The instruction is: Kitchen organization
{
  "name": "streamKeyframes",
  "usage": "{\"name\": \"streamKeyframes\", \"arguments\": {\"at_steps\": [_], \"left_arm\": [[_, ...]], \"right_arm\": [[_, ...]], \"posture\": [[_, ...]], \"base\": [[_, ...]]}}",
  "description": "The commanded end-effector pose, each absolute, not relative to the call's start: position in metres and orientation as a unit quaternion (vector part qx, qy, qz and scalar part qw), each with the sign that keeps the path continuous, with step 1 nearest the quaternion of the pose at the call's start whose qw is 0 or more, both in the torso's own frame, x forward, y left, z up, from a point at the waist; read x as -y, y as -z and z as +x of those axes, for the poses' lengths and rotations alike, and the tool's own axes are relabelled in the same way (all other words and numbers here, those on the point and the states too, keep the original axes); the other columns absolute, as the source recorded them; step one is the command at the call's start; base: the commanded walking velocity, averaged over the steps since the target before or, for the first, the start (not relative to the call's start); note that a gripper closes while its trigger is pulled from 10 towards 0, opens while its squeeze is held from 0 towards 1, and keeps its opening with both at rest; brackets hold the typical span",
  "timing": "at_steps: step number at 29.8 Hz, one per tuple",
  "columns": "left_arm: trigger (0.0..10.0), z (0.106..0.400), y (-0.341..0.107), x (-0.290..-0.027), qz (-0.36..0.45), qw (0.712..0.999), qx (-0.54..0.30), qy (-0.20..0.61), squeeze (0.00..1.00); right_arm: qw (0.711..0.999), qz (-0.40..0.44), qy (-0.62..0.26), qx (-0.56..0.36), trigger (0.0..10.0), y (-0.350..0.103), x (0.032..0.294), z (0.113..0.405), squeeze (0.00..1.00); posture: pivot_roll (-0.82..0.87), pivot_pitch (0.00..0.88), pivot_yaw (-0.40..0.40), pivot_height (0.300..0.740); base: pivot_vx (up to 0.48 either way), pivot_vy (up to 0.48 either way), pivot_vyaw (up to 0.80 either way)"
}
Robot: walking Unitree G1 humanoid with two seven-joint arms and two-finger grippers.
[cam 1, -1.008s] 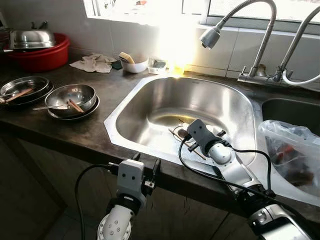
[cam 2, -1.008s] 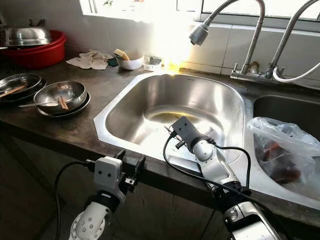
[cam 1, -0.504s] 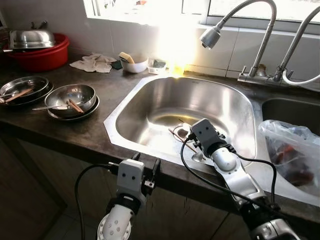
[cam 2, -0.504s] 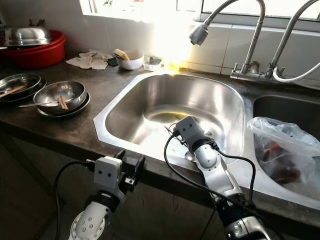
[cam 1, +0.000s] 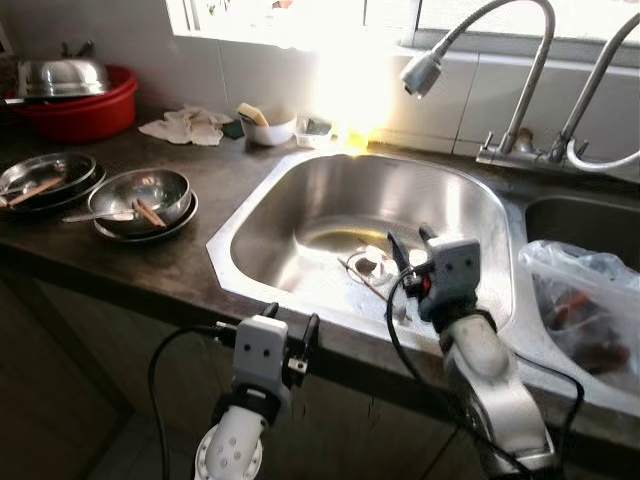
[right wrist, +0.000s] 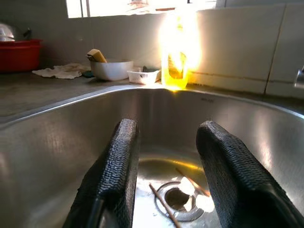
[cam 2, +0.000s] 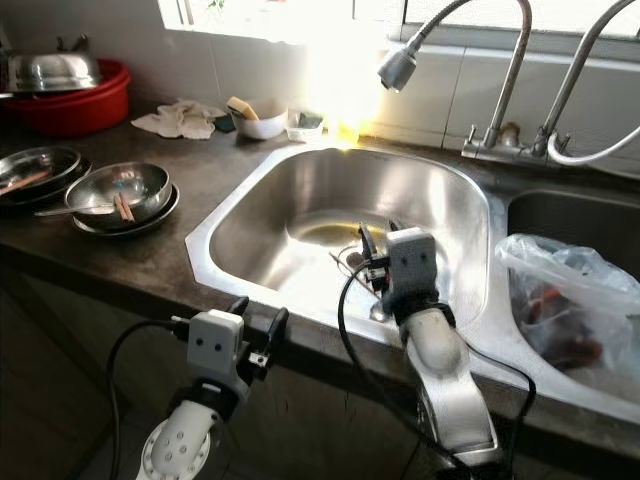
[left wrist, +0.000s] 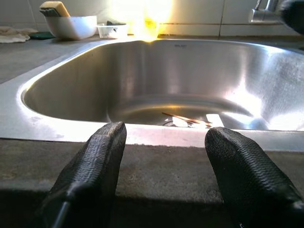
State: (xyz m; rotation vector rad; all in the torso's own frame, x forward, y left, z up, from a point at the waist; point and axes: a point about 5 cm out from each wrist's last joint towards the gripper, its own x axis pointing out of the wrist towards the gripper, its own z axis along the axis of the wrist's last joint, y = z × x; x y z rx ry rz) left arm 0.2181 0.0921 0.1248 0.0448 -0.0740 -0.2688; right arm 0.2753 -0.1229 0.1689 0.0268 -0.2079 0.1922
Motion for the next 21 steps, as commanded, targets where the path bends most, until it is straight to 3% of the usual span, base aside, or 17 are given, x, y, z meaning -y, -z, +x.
{"name": "streamKeyframes", "arguments": {"at_steps": [1,12,21], "left_arm": [[10.0,0.218,-0.127,-0.093,0.029,0.99,0.04,0.129,0.0],[10.0,0.217,-0.127,-0.092,0.029,0.99,0.043,0.129,0.0],[10.0,0.216,-0.127,-0.091,0.031,0.99,0.043,0.13,0.0]], "right_arm": [[0.989,0.024,-0.099,0.108,10.0,-0.175,0.121,0.271,0.0],[0.994,0.019,-0.082,0.075,10.0,-0.166,0.121,0.265,0.0],[0.994,0.022,-0.081,0.069,10.0,-0.164,0.117,0.26,0.0]], "posture": [[0.05,0.059,-0.039,0.74],[0.05,0.053,-0.034,0.74],[0.04,0.042,-0.032,0.74]], "base": [[0.0,0.0,0.0],[0.0,0.0,0.0],[-0.268,0.0,0.0]]}}
